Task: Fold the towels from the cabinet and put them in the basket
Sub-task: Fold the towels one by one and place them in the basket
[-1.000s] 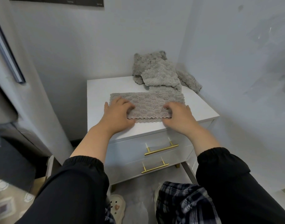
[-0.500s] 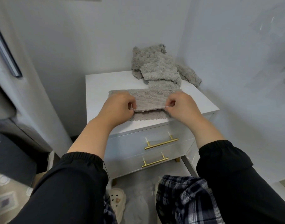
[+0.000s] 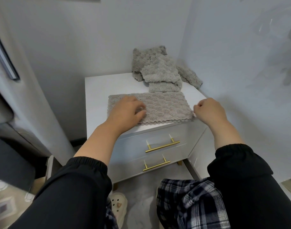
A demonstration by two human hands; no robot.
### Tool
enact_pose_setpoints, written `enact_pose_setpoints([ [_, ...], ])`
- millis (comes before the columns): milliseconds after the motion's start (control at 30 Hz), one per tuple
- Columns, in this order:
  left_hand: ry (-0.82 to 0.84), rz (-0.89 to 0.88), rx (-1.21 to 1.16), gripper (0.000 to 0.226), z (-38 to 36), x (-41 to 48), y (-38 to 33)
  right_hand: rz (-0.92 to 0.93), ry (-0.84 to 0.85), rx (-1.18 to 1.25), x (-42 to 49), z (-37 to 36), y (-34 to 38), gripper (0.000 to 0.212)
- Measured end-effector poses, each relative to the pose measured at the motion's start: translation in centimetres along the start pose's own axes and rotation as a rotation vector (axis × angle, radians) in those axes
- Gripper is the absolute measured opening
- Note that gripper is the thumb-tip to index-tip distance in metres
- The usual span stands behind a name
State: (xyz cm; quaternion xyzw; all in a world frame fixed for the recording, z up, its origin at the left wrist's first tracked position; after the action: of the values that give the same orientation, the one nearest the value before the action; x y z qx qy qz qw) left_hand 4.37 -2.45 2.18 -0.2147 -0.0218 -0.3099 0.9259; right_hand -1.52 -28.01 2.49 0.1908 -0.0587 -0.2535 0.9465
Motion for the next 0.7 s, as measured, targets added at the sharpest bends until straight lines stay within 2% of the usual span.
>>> enact_pose_setpoints([
  [67,0.135,-0.039,0.066,0.052,-1.9,0.1,-0.4,-0.110,0.144,-0.037,0.2,-1.0,-1.3,0.034],
  [133,0.268,-0.034,0.198,0.064,-3.9,-0.1,-0.5,-0.188,0.334,0.049,-0.2,-2.6,-1.6,0.045],
  [200,0.348,-0.029,0.300,0.070,-5.3,-0.3,-0.4,-0.235,0.451,0.187,-0.8,-3.6,-1.4,0.051],
  [333,0.331,-0.053,0.358,0.077,-5.4,-0.4,-0.8,-0.253,0.414,0.421,-1.1,-3.2,-1.4,0.035],
  [433,0.293,-0.073,0.363,0.071,-4.4,-0.4,-1.8,-0.208,0.295,0.682,-0.5,-2.5,-0.7,0.019],
  [500,0.261,-0.077,0.288,0.062,-3.4,-0.2,-2.8,-0.167,0.174,0.861,0.0,-1.9,-0.3,0.020],
  [567,0.206,-0.065,0.047,0.047,-2.4,-0.1,-3.6,-0.141,0.133,1.041,0.2,-1.8,0.3,0.024],
  [633,0.079,-0.031,-0.256,0.026,-1.5,-0.4,-3.9,-0.115,0.154,1.248,0.1,-1.9,1.1,0.028],
  [700,-0.126,0.007,-0.330,0.016,-0.3,-0.6,-3.6,-0.078,0.186,1.414,-0.5,-1.3,2.2,0.031],
])
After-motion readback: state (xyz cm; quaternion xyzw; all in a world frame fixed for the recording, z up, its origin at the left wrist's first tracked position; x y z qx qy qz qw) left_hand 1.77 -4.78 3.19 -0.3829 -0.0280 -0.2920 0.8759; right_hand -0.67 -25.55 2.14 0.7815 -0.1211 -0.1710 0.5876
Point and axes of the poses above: each hand's wrist, its own x-axis towards the middle knuckle, its own z-axis out of the back of the hand, y = z × x, the point moved 7 cm from there along x, towards the middle knuckle, and after that the axes turned 5 degrees about y, right-handed, at the moved point
